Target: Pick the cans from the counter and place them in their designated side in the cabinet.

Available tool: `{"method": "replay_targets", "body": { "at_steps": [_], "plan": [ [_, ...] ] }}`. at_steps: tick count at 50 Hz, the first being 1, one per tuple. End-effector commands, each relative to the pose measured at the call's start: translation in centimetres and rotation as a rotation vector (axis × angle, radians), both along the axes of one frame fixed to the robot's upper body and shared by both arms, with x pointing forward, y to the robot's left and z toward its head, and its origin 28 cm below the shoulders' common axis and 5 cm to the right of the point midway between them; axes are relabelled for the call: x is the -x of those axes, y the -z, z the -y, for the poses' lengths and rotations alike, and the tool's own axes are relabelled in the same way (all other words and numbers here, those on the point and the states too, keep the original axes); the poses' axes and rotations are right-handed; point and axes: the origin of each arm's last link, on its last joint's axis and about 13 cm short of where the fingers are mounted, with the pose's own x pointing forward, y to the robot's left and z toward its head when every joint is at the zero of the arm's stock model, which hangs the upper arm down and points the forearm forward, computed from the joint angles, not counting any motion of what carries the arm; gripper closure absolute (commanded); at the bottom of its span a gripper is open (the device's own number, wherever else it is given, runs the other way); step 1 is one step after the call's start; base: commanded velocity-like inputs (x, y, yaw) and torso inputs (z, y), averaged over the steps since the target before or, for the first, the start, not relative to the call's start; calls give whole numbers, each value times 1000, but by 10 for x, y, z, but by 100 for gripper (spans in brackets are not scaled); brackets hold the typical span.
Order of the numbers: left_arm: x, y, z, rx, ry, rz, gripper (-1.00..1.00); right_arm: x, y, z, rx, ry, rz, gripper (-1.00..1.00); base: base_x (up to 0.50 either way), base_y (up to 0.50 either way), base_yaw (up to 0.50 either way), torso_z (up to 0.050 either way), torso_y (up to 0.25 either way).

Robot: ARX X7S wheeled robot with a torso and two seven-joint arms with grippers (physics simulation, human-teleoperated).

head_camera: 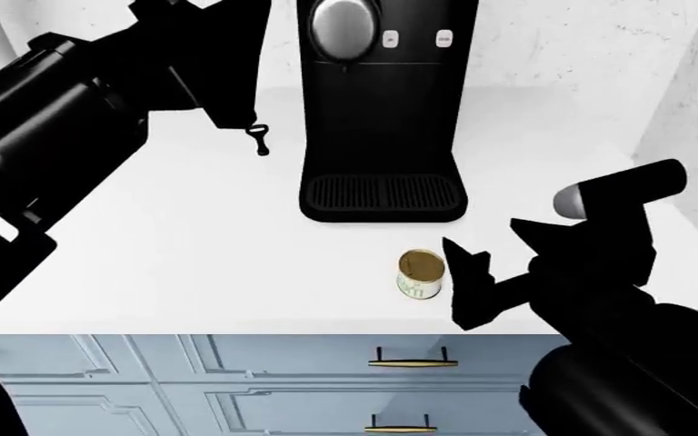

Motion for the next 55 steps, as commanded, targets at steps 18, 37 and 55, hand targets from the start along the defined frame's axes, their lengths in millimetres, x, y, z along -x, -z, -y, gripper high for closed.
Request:
{"method": "replay_targets", "body": {
  "at_steps": [18, 37, 55],
  "plan": [
    [-2, 2, 1, 2, -6, -8, -100, -23, 24, -28, 31, -108, -94, -100, 0, 0, 0, 0, 0],
    [-1, 2, 2, 0, -7, -11, -100, -16, 32, -25, 47, -78, -134, -100, 0, 0, 0, 0, 0],
    [-2, 3, 1, 3, -11, -14, -100, -32, 39, -35, 53, -77, -177, -100, 0, 0, 0, 0, 0]
  ]
}}
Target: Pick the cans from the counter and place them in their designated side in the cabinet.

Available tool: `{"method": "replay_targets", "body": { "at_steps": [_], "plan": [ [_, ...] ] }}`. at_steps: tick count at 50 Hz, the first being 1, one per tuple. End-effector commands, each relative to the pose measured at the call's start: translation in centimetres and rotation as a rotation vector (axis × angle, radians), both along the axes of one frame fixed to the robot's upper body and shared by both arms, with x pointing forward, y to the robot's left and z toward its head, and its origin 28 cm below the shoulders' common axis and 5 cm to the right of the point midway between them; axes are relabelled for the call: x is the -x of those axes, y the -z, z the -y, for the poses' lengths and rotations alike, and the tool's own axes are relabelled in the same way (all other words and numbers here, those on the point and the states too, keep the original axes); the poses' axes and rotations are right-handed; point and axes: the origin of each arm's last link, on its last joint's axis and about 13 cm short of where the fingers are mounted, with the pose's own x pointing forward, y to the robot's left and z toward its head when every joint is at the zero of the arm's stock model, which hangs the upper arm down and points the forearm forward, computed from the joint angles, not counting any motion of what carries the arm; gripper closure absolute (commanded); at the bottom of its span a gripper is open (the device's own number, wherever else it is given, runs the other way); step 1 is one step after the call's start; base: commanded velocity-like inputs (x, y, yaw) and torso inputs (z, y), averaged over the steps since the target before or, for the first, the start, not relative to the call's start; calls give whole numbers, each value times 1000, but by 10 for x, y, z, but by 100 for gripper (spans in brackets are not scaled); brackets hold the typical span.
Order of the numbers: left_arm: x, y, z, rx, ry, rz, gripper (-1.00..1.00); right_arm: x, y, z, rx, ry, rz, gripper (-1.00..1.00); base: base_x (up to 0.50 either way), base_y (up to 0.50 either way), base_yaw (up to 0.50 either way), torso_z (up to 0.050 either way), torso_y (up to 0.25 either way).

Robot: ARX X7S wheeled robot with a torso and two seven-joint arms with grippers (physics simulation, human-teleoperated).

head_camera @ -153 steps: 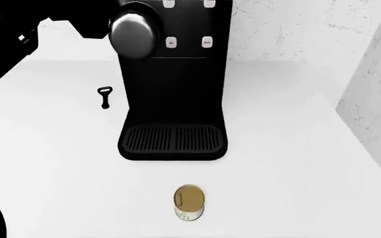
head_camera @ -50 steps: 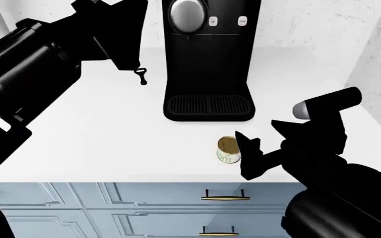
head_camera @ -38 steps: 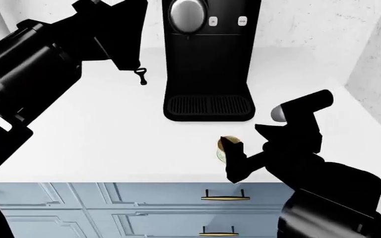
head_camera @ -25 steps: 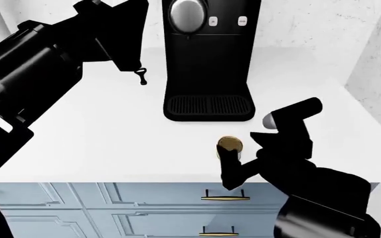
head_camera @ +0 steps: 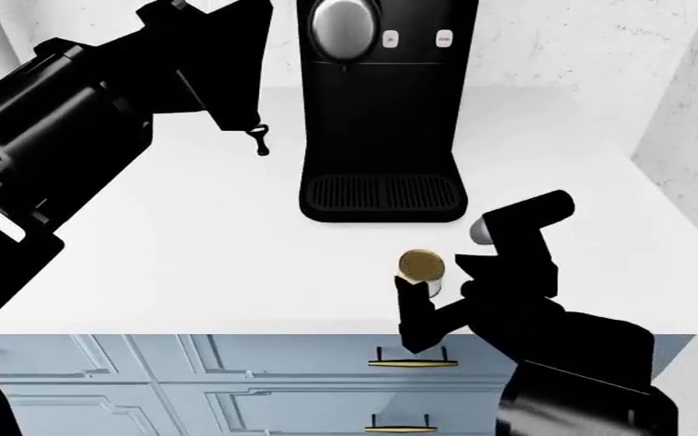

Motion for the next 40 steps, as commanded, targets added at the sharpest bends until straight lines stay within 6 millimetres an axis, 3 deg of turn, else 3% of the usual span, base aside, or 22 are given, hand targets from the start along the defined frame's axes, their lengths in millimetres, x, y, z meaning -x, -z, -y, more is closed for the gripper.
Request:
{"method": "replay_targets", "body": {
  "at_steps": [1, 32, 33, 40],
  "plan": [
    [-1, 1, 0, 2, -3, -4, -100, -9, 5, -5, 10, -5, -27, -100, 0, 0, 0, 0, 0],
    [-1, 2, -2, 4, -13, -22, -100, -27, 25, -2, 24, 13, -78, -100, 0, 0, 0, 0, 0],
    [-1, 2, -2, 5, -14, -22, -100, -28, 24, -3, 24, 10, -77, 100, 0, 0, 0, 0, 0],
    [-3, 2, -2, 9, -16, -21, -100, -29, 22, -3, 26, 5, -74, 100, 0, 0, 0, 0, 0]
  ]
}}
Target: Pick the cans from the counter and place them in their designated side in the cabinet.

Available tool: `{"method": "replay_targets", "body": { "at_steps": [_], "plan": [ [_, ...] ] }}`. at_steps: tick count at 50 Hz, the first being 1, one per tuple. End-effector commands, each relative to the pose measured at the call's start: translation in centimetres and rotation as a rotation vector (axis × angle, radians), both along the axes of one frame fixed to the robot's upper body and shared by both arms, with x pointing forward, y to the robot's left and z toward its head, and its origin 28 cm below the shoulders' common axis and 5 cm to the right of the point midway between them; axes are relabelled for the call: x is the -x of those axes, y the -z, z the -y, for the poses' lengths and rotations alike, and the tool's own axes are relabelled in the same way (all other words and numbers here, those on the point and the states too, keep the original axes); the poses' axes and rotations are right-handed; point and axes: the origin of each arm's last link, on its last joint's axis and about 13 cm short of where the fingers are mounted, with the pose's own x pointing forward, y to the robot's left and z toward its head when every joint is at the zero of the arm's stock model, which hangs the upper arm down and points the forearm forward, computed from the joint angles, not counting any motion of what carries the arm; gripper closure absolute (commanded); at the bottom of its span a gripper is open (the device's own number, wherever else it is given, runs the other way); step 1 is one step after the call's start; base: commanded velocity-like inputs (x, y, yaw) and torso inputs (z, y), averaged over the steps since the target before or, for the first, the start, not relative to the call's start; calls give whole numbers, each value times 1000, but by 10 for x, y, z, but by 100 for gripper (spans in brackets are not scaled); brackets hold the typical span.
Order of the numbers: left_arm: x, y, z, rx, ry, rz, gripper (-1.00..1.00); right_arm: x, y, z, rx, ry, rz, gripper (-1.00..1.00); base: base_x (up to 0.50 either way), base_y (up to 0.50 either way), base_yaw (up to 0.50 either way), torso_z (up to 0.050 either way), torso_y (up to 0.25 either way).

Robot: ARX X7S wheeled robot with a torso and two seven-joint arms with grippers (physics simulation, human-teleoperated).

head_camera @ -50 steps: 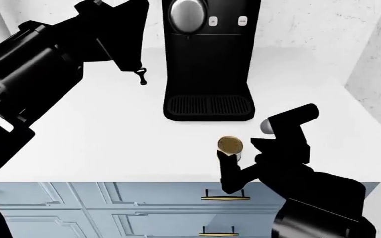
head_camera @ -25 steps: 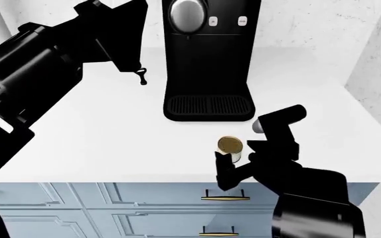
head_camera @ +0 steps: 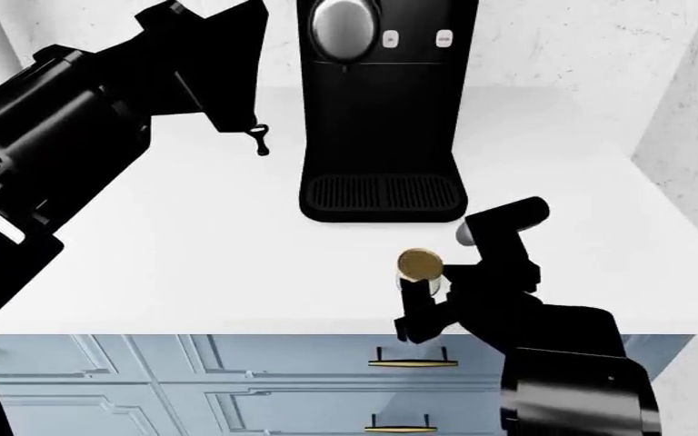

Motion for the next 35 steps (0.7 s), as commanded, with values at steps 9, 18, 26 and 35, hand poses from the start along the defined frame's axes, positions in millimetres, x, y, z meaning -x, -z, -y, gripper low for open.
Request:
{"method": "replay_targets", "body": {
  "at_steps": [9, 18, 26, 35],
  "plan": [
    [-2, 0, 0, 3, -3, 1, -100, 1, -11, -3, -9, -19, 27, 100, 0, 0, 0, 0, 0],
    [-4, 2, 1, 0, 0, -2, -100, 12, -54, 2, 14, -31, 142, 100, 0, 0, 0, 0, 0],
    [-5, 3, 3, -1, 9, -12, -100, 20, -96, 12, 44, -35, 243, 100, 0, 0, 0, 0, 0],
    [-8, 6, 5, -4, 14, -25, -100, 3, -150, 9, 46, -87, 349, 100, 0, 0, 0, 0, 0]
  ]
}}
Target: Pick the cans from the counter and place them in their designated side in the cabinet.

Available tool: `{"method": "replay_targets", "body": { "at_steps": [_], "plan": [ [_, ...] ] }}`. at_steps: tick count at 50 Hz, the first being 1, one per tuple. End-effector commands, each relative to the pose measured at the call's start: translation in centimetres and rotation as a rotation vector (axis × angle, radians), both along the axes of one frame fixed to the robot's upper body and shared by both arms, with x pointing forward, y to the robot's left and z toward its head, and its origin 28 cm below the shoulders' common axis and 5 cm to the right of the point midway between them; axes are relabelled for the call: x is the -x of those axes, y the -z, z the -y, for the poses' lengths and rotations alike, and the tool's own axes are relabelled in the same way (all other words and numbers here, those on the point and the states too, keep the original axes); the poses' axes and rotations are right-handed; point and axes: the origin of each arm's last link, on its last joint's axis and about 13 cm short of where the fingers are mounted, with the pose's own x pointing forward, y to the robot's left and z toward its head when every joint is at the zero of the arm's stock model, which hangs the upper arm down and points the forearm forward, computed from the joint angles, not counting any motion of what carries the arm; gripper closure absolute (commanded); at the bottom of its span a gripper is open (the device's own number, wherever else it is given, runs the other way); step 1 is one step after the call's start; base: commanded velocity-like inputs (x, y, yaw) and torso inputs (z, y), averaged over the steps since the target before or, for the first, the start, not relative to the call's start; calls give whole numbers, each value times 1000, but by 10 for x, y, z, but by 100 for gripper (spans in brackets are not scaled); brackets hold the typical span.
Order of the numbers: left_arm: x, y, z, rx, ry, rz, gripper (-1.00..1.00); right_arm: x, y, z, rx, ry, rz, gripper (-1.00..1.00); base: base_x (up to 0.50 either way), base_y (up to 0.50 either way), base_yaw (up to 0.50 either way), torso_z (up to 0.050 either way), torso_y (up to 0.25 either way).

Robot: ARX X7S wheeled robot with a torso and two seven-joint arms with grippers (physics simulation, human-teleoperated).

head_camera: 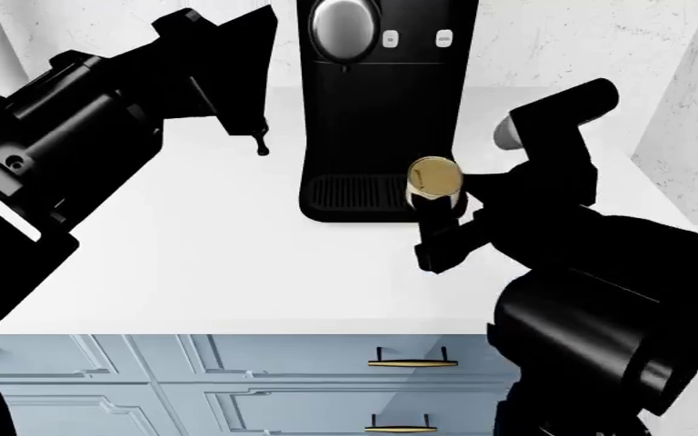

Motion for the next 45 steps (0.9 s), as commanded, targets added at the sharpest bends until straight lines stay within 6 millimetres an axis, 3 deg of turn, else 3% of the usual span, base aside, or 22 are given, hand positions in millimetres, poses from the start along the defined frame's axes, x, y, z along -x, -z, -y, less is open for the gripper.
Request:
{"method": "replay_targets", "body": {
  "at_steps": [1, 9, 12, 17, 21, 36, 45],
  "plan": [
    [-3, 3, 2, -3, 5, -13, -100, -5, -65, -1, 17, -52, 135, 100, 0, 0, 0, 0, 0],
    [-3, 4, 1, -1, 3, -19, -100, -13, -126, 2, 2, -88, 191, 100, 0, 0, 0, 0, 0],
    [-4, 4, 1, 2, 7, -21, -100, -12, -160, 5, -5, -101, 215, 100, 0, 0, 0, 0, 0],
    [-3, 4, 0, 8, 13, -22, -100, 3, -215, 7, -3, -114, 266, 100, 0, 0, 0, 0, 0],
    [-2, 3, 0, 12, 18, -21, -100, 20, -247, 7, 20, -108, 319, 100, 0, 0, 0, 0, 0],
    [-1, 0, 3, 18, 42, -7, -100, 98, -324, 13, 97, -29, 497, 100, 0, 0, 0, 0, 0],
    [-2, -2, 4, 21, 54, 14, -100, 71, -334, 25, 119, 73, 497, 100, 0, 0, 0, 0, 0]
  ]
}}
